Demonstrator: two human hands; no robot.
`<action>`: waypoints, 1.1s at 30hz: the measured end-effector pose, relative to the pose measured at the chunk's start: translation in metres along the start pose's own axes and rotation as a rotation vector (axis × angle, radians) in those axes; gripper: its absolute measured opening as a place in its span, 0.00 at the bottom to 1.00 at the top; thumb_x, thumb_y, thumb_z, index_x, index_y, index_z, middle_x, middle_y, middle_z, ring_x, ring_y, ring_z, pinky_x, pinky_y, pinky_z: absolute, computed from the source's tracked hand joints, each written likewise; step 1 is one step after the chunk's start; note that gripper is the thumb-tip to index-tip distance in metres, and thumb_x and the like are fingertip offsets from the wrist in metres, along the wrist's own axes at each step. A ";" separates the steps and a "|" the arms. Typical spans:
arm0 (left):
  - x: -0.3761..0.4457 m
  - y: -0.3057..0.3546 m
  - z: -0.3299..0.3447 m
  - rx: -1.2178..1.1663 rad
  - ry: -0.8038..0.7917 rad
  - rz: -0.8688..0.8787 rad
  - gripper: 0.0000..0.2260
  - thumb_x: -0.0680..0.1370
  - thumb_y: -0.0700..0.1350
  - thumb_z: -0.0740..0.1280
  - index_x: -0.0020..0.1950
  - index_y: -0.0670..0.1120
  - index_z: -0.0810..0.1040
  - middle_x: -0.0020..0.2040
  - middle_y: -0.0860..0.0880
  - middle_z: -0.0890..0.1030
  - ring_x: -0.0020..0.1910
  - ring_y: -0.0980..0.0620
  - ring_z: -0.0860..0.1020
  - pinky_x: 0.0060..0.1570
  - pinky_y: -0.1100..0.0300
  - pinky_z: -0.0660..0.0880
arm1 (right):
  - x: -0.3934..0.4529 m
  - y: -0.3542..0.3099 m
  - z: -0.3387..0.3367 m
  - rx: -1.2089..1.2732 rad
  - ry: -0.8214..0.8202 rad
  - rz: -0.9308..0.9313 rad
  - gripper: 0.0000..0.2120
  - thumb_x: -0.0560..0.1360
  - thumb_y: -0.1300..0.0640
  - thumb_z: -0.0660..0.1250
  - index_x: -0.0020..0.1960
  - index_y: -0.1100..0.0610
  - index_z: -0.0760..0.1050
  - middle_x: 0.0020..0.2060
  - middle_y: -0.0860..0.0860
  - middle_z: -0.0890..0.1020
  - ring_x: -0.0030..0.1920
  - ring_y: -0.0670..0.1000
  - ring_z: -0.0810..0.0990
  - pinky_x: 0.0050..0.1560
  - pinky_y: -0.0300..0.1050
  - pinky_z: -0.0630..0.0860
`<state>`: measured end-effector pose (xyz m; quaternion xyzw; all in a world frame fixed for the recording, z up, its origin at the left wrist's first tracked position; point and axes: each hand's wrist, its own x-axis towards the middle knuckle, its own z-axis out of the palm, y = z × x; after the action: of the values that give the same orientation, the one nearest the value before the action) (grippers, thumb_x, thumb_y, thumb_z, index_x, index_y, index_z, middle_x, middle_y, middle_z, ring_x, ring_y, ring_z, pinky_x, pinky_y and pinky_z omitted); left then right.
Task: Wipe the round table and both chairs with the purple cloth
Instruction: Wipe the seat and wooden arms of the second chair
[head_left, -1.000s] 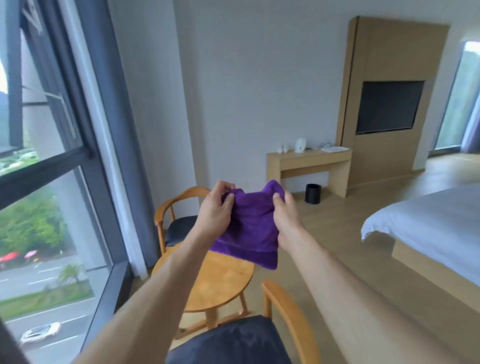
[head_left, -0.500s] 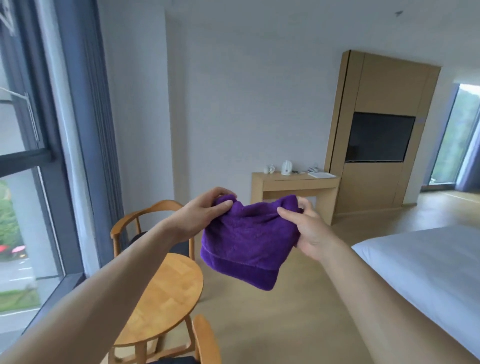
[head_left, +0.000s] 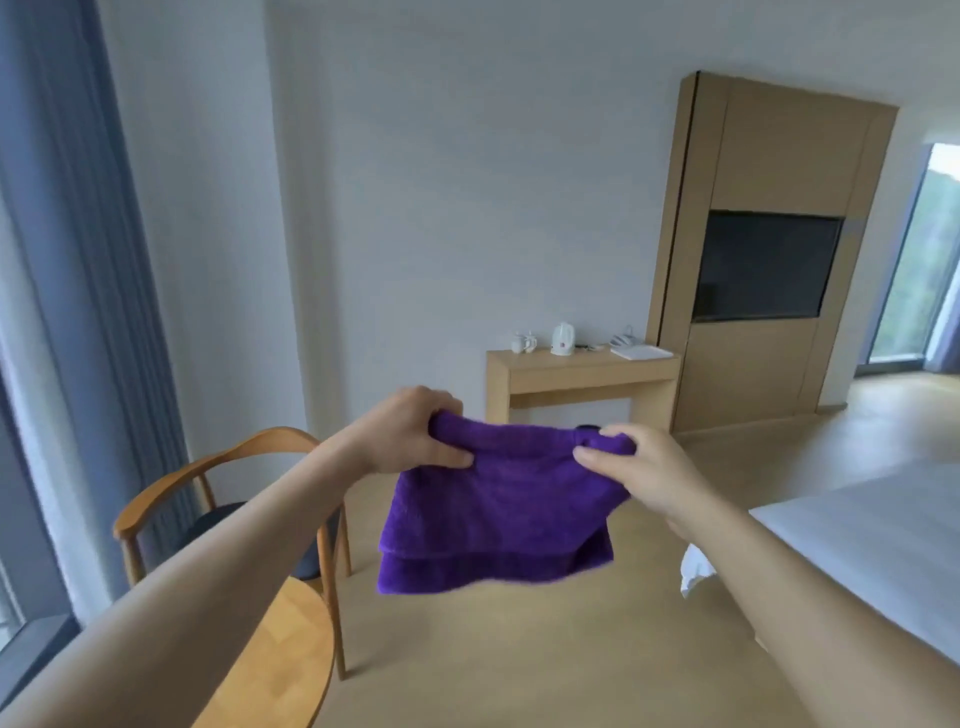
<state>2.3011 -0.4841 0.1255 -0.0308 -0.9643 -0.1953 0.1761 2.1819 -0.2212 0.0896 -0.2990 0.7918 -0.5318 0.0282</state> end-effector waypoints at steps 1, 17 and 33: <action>0.019 -0.006 0.005 0.012 0.038 -0.006 0.14 0.68 0.54 0.76 0.41 0.46 0.79 0.37 0.51 0.80 0.36 0.57 0.76 0.37 0.61 0.72 | 0.020 0.004 -0.003 -0.034 0.018 -0.007 0.11 0.73 0.53 0.75 0.34 0.54 0.78 0.31 0.46 0.82 0.35 0.47 0.82 0.36 0.42 0.72; 0.232 -0.214 0.051 0.624 0.258 -0.612 0.17 0.78 0.61 0.63 0.43 0.47 0.77 0.42 0.47 0.77 0.44 0.42 0.77 0.40 0.55 0.70 | 0.406 0.072 0.148 -0.329 -0.266 -0.126 0.10 0.71 0.63 0.63 0.33 0.57 0.66 0.28 0.53 0.69 0.32 0.54 0.68 0.30 0.46 0.58; 0.201 -0.494 0.025 0.247 0.101 -0.924 0.16 0.73 0.65 0.69 0.42 0.52 0.77 0.39 0.53 0.78 0.39 0.52 0.77 0.43 0.49 0.76 | 0.634 0.101 0.417 -0.325 -0.695 -0.334 0.10 0.78 0.58 0.65 0.40 0.58 0.79 0.36 0.53 0.80 0.42 0.56 0.79 0.42 0.45 0.71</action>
<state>2.0416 -0.9321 -0.0063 0.4317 -0.8833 -0.1382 0.1200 1.7688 -0.8589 -0.0038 -0.5856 0.7494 -0.2647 0.1595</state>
